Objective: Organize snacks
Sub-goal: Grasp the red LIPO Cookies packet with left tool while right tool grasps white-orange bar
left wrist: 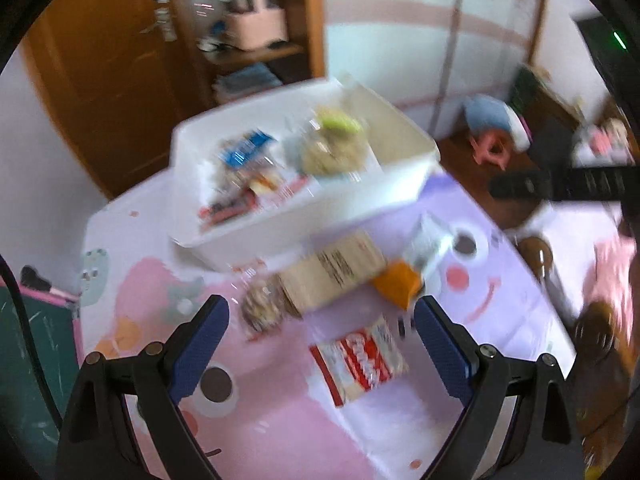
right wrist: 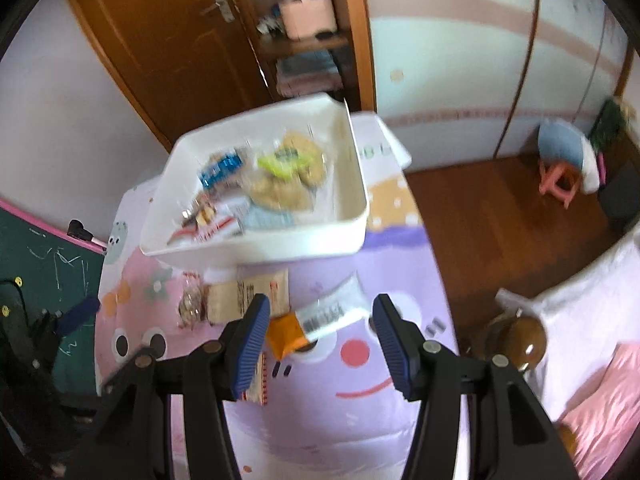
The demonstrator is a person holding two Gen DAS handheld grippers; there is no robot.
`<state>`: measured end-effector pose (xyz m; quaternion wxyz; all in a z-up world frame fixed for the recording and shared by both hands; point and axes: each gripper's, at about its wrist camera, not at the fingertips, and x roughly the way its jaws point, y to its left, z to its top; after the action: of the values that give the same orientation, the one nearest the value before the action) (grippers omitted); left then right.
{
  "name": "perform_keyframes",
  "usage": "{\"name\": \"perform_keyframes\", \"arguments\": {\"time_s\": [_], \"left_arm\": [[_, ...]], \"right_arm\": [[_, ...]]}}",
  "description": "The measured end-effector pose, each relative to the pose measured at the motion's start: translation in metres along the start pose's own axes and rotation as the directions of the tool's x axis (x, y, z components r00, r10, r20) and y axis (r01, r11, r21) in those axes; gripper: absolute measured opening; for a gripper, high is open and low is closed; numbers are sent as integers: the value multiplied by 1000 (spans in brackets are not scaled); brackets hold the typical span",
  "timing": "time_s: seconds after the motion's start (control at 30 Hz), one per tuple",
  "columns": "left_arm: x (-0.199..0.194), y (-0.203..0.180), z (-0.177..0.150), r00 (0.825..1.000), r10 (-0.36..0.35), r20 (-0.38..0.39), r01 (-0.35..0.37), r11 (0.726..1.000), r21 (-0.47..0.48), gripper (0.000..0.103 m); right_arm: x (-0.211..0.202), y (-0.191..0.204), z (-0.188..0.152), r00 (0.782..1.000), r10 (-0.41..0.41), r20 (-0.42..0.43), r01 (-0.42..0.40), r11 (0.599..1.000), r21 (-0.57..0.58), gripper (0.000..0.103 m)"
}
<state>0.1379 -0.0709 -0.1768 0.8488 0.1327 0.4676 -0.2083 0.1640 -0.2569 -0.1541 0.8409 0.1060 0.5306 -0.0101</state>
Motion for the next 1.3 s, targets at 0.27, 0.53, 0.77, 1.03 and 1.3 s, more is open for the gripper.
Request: {"name": "perform_keyframes", "arguments": {"time_s": [0.27, 0.53, 0.77, 1.03, 1.3], "left_arm": [[52, -26, -34, 991, -56, -122, 84, 967, 241, 93], [99, -35, -46, 976, -42, -216, 117, 929, 351, 93], [121, -32, -41, 963, -87, -256, 171, 929, 329, 93], [142, -17, -28, 927, -167, -337, 221, 967, 128, 93], [139, -9, -30, 896, -219, -387, 256, 966, 46, 93]], "right_arm": [[67, -16, -24, 988, 44, -149, -19, 986, 164, 54], [118, -17, -23, 969, 74, -235, -7, 962, 273, 54], [149, -14, -15, 959, 68, -275, 28, 943, 330, 54], [158, 10, -8, 959, -73, -274, 137, 966, 221, 54], [157, 34, -17, 949, -186, -255, 206, 977, 53, 38]]}}
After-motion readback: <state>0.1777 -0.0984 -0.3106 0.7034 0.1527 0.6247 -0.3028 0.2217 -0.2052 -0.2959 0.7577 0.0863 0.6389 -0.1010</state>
